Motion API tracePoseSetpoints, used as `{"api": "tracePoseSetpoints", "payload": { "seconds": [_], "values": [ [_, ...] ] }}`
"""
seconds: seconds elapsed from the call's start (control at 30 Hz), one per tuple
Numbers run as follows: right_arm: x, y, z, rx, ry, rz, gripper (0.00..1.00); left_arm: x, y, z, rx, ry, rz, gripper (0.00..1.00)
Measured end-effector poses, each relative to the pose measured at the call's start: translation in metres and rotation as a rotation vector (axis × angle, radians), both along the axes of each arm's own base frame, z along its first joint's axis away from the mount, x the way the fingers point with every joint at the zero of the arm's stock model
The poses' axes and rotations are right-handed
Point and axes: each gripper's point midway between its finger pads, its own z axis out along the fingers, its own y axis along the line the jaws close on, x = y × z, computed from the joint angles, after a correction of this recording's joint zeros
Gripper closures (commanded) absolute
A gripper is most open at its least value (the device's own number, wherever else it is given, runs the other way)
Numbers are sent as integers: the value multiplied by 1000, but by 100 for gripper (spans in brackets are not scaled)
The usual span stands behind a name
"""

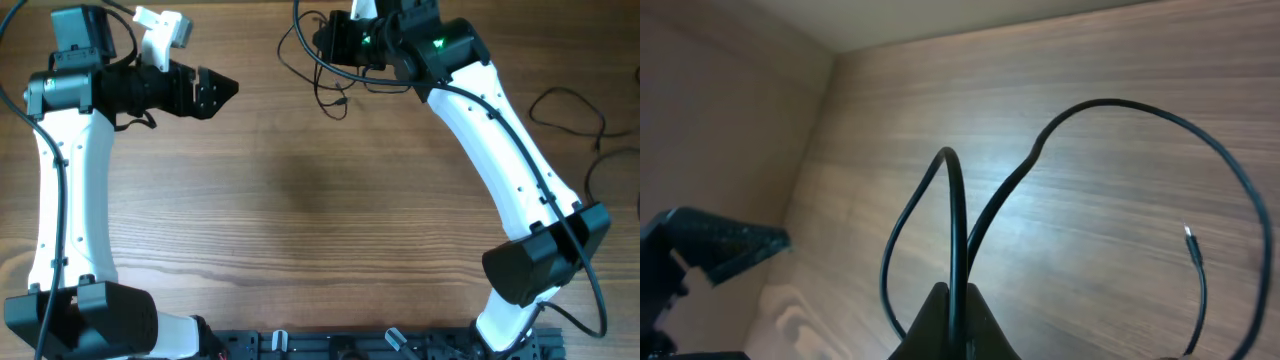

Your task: Untangle cables

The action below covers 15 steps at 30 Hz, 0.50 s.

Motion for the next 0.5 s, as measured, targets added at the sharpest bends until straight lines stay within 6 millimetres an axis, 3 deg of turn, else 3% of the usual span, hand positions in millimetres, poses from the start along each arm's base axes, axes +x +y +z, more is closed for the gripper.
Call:
{"api": "tracePoseSetpoints", "payload": {
  "seconds": [0.33, 0.5],
  "values": [
    [-19, 17, 8, 79, 22, 139, 95, -10, -23, -1, -125, -28, -143, 0],
    [-30, 25, 13, 124, 37, 208, 95, -7, -31, -9, -165, -22, -194, 6]
  ]
}}
